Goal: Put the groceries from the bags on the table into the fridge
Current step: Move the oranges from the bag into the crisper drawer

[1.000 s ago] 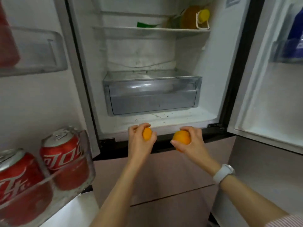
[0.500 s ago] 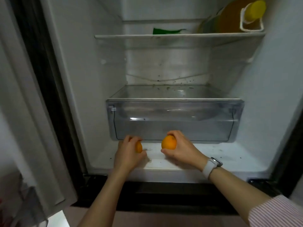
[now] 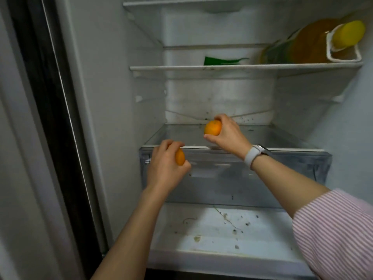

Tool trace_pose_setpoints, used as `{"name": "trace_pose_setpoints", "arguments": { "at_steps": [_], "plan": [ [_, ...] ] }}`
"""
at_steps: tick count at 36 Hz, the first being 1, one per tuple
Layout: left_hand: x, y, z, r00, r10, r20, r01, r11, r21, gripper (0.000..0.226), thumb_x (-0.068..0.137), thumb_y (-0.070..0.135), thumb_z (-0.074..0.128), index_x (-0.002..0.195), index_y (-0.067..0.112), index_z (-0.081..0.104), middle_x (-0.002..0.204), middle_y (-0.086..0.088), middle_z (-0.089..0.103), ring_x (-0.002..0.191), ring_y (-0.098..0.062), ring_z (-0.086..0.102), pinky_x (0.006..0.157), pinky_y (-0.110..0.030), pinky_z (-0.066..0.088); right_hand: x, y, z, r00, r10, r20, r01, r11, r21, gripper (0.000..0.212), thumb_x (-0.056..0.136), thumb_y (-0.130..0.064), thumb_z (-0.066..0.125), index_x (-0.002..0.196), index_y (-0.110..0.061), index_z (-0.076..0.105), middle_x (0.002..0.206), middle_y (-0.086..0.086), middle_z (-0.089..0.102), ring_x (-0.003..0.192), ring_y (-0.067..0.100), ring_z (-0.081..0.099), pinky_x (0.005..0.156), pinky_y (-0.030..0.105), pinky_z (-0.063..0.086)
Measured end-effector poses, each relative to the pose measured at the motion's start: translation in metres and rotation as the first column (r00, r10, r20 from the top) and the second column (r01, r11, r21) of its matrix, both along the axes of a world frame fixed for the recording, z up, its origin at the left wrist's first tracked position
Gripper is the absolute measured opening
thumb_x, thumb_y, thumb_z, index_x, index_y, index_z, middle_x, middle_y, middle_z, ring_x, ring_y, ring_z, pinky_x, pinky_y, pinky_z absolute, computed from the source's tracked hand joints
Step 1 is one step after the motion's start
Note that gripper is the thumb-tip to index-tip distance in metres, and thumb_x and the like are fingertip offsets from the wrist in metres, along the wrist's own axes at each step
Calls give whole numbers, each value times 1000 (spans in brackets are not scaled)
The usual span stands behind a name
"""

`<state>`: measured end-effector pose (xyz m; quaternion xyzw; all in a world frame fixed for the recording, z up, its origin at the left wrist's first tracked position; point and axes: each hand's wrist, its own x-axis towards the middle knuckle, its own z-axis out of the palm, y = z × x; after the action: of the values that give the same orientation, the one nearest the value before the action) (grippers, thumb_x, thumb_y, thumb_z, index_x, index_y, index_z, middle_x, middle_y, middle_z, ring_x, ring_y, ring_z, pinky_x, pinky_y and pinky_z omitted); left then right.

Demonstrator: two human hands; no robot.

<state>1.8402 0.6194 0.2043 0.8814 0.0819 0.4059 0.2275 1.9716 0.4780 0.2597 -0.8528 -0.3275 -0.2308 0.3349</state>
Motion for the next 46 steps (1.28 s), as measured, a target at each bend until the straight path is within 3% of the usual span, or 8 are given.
{"name": "trace_pose_setpoints", "arguments": {
  "at_steps": [10,13,16,19,26,30,35,46],
  "plan": [
    [-1,3,-14,999,24,-22,-23,999,41,54,71,21,66,124,24,57,132,3,50,121,-25,36,94,-35,39,3,-20,-13,993,0,-119,-16,991,-136,77,86,-48,56,146,-19,16,151,12,23,131,32,35,105,43,34],
    [-3,2,-18,1000,15,2,-15,999,48,53,71,20,67,122,25,58,131,4,50,121,-26,35,88,-34,40,-21,-38,-23,987,-25,161,41,994,-99,65,88,-39,57,142,-16,30,146,12,32,131,29,36,107,47,33],
    [-6,0,-23,999,14,36,-16,999,45,52,70,20,68,121,24,59,130,2,51,119,-28,37,85,-31,37,-38,-54,-55,860,-1,510,131,967,-219,56,79,-34,68,127,-11,51,124,12,56,113,29,54,93,45,43],
    [-8,-5,-27,998,26,50,-27,999,30,49,71,21,71,119,21,61,128,-1,52,117,-30,39,86,-28,33,-38,-62,-76,805,-47,591,278,910,-307,57,69,-28,78,118,-8,58,107,14,62,95,31,60,80,41,48],
    [-24,-14,-28,996,17,82,-16,1000,-23,47,72,18,72,117,17,62,124,-3,53,114,-29,41,86,-30,36,-22,-55,-60,799,-106,592,386,845,-370,40,62,-10,82,96,-7,62,83,11,60,73,29,56,59,36,47],
    [-41,-15,-25,995,14,97,-11,999,-32,46,72,18,71,118,18,60,126,-2,51,115,-27,41,84,-36,43,-30,-63,-52,789,-39,613,347,852,-393,38,59,-11,82,91,-6,63,79,10,60,68,27,57,56,33,45],
    [-58,-21,-10,975,29,222,-24,999,-25,44,70,12,74,112,17,64,125,-8,51,112,-31,45,84,-30,35,-61,-83,-44,785,45,618,220,912,-346,31,66,-13,74,94,-8,63,79,7,58,63,23,54,53,28,35],
    [-95,-37,17,960,-20,281,7,999,45,37,73,15,73,109,14,63,115,-8,52,104,-29,48,79,-28,35,-115,-108,-35,916,79,393,100,904,-415,41,80,-40,65,115,-20,57,101,0,59,92,22,60,74,32,45]
  ]
}}
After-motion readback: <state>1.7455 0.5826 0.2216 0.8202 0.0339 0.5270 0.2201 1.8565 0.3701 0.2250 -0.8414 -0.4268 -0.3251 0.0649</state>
